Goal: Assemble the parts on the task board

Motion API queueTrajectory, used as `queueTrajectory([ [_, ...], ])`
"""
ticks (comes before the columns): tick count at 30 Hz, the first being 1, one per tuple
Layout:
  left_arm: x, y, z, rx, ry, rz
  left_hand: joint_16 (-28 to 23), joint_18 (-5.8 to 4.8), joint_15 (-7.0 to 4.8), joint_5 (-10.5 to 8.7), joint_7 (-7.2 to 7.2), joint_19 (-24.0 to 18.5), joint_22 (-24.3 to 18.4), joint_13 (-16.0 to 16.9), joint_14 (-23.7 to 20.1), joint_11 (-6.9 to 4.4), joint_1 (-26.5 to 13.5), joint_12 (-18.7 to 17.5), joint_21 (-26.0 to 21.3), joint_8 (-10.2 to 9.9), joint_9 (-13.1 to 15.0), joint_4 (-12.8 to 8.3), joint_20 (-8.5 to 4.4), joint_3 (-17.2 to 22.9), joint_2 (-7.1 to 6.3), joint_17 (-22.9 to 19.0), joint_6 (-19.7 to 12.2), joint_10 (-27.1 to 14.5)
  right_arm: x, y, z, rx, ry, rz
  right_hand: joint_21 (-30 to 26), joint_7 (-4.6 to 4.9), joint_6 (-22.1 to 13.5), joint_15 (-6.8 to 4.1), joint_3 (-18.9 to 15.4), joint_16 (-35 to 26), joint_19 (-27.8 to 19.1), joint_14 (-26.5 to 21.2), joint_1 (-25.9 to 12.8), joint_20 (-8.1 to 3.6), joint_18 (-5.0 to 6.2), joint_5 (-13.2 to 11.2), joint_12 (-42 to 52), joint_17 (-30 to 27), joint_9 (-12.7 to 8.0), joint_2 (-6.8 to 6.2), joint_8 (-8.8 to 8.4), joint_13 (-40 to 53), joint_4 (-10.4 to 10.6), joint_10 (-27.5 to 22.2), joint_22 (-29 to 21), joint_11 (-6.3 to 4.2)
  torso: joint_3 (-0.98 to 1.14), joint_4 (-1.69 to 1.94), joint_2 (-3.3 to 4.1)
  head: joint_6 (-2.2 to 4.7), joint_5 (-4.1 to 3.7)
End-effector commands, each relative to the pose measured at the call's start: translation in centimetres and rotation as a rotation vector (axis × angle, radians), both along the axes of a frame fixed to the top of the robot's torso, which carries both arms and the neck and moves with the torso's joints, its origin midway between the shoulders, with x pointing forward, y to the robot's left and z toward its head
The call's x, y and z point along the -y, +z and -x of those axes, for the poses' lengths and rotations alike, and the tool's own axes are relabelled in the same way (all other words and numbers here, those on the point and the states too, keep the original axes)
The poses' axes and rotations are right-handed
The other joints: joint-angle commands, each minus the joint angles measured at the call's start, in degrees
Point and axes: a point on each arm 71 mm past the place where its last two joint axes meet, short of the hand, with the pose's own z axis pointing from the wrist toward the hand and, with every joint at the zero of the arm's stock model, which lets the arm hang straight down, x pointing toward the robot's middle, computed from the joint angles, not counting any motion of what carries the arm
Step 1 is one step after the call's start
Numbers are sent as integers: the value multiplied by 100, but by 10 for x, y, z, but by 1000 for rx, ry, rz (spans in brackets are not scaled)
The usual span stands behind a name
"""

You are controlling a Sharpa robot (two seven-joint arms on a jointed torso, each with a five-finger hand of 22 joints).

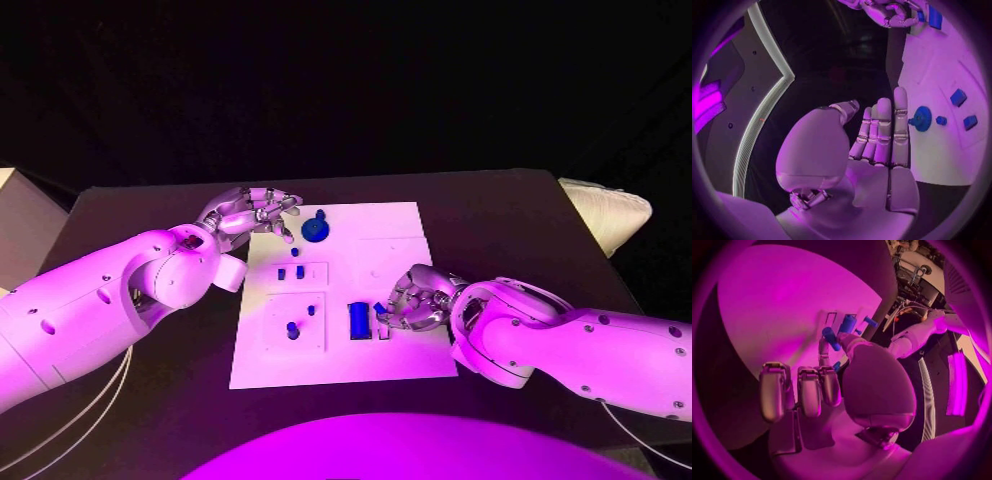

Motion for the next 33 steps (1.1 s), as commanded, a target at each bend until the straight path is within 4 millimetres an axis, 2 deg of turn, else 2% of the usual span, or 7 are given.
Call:
queueTrajectory([
  [1, 3, 1, 1, 5, -20, 9, -18, 86, 29, 17, 111, 35, -9, -8, -27, 11, -8, 38, -36, 37, -7, 29, 2, -6, 15, 5, -52, -33, -1, -4, 2, -33, 13, 33, 32, 7, 51, -43, 41, 20, 476, 553, -81, -25, -59, -42, 35, 1313, 12, -14, 45, 1252, 3, 382, 1268, -42, 0, -9, 0, -3, -2],
  [9, 2, 1, 1, 3, -22, 9, -19, 86, 27, 16, 109, 40, -15, -11, -28, 10, 9, 41, -43, 48, -11, 30, 1, -7, 23, 6, -49, -35, -2, -7, 4, -52, 29, 52, 60, -7, 74, -51, 32, 29, 480, 556, -303, -31, -64, -129, 43, 1327, 45, 13, 93, 1258, 8, 388, 1282, -53, 4, -3, -1, -20, 22],
  [28, 1, 1, 1, -1, -25, 6, -19, 86, 28, 14, 111, 43, -20, -13, -29, 12, 5, 42, -48, 53, -14, 41, 1, -16, 22, 6, -51, -37, 0, -7, 5, -40, 30, 67, 114, -31, 118, -65, 35, 45, 489, 562, -403, -39, -73, -169, 58, 1355, 76, 38, 147, 1268, 10, 397, 1301, -71, -2, 0, 1, -20, 14],
  [33, 1, 1, 1, -2, -25, 6, -19, 86, 28, 14, 111, 43, -20, -13, -29, 12, 5, 42, -48, 53, -14, 41, 1, -16, 22, 6, -51, -37, -1, -7, 4, -32, 25, 62, 86, -41, 116, -72, 66, 40, 484, 560, -435, -45, -68, -123, 53, 1347, 86, 78, 162, 1266, 4, 395, 1294, -81, -3, -4, -3, -20, -1],
])
